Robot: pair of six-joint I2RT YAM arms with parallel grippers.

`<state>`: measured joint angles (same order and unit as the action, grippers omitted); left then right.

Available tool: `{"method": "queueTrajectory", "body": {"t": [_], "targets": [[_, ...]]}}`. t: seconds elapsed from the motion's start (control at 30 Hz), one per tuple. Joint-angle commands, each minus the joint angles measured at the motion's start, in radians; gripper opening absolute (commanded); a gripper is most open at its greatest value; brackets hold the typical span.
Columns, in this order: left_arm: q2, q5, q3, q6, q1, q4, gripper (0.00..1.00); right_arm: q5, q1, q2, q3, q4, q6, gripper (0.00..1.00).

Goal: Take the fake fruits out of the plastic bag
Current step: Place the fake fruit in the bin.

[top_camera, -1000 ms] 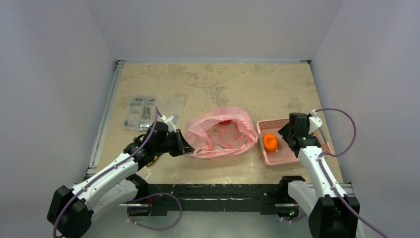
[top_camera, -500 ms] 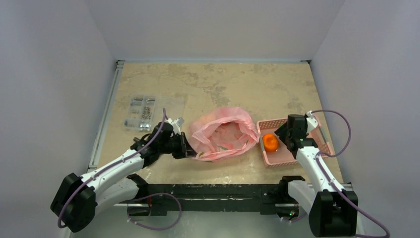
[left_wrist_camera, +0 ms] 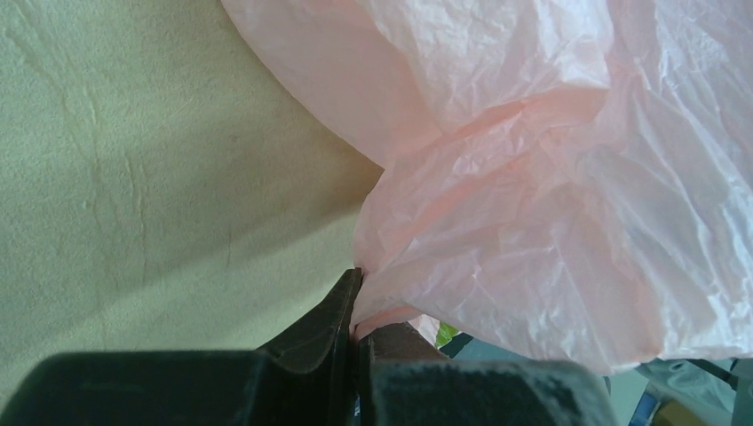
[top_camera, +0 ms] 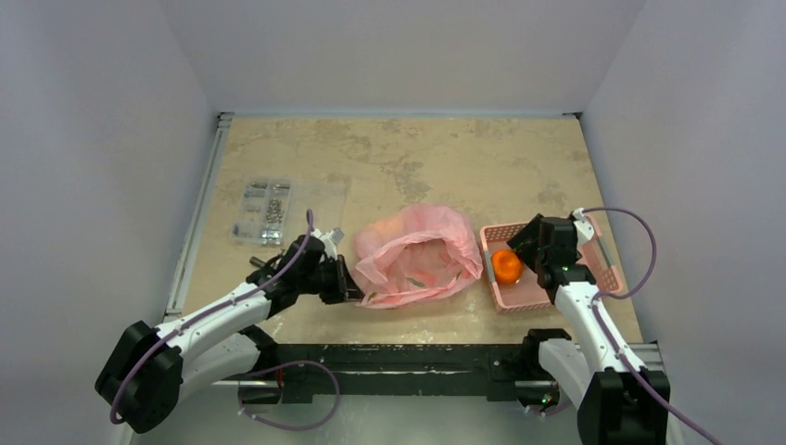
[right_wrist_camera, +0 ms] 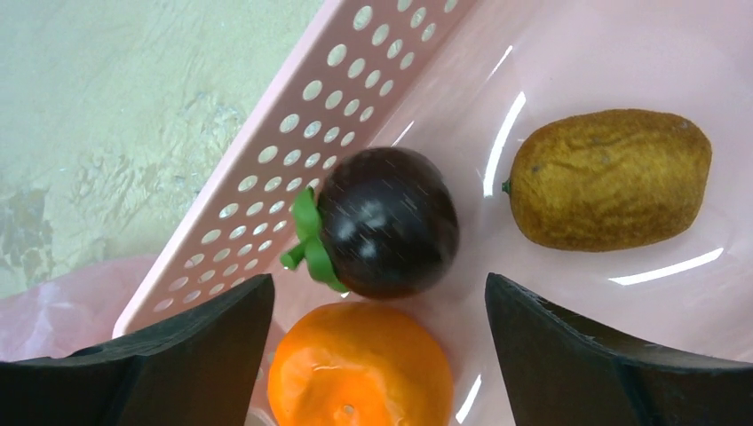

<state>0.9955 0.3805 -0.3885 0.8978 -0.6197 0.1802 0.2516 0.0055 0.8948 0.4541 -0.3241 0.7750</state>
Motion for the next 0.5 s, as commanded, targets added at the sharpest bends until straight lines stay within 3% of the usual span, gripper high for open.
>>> {"method": "queueTrajectory", "body": {"t": [0.0,0.13,0.3,0.37,0.47], "targets": [[-0.020,-0.015,0.007,-0.018,-0.006,-0.024,0.00,-0.022,-0.002,-0.024,0.036,0.027,-0.049,0.89],[-0.031,-0.024,0.014,-0.016,-0.006,-0.027,0.00,-0.031,-0.002,-0.070,0.086,-0.012,-0.121,0.90],[-0.031,-0.036,0.018,-0.013,-0.006,-0.036,0.00,-0.200,0.009,-0.197,0.177,0.001,-0.228,0.88],[-0.026,-0.036,0.014,-0.009,-0.006,-0.039,0.00,-0.267,0.053,-0.193,0.202,0.028,-0.255,0.88],[-0.026,-0.038,0.003,-0.009,-0.006,-0.039,0.00,-0.245,0.233,-0.150,0.264,0.026,-0.280,0.88]]}}
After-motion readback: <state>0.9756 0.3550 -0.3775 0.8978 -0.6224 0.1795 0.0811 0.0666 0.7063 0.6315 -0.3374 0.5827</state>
